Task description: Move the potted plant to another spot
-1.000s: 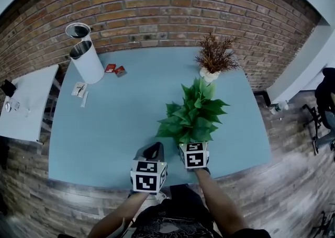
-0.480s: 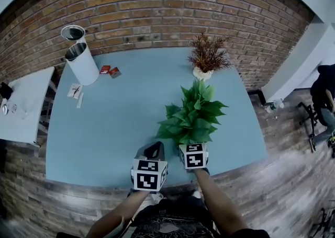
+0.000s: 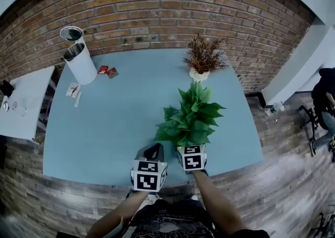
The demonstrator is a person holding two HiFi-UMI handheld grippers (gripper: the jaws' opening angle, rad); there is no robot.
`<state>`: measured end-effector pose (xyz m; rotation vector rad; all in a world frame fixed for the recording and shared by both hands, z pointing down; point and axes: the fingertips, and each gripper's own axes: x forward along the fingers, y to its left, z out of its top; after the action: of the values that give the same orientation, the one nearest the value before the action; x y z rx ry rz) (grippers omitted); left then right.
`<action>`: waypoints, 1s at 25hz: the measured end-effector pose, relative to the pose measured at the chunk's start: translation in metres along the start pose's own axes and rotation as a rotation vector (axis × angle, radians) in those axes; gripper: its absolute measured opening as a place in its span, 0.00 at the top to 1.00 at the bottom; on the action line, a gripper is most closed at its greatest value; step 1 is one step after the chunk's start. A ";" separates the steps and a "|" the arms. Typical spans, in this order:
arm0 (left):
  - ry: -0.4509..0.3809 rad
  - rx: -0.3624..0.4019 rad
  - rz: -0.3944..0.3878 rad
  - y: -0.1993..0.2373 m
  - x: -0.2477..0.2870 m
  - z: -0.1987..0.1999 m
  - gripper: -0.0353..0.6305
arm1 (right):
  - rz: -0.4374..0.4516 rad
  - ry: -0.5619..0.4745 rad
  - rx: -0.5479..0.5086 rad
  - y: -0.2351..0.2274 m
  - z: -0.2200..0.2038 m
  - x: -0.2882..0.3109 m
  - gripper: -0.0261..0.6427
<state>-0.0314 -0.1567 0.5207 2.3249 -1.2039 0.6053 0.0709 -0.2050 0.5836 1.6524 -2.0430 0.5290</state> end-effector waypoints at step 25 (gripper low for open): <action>-0.013 -0.007 0.059 -0.047 0.005 0.001 0.95 | 0.027 -0.018 -0.050 -0.040 -0.015 -0.025 0.30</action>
<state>0.0112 -0.1360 0.5143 2.2983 -1.2827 0.6061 0.1163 -0.1852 0.5823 1.6086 -2.0770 0.4697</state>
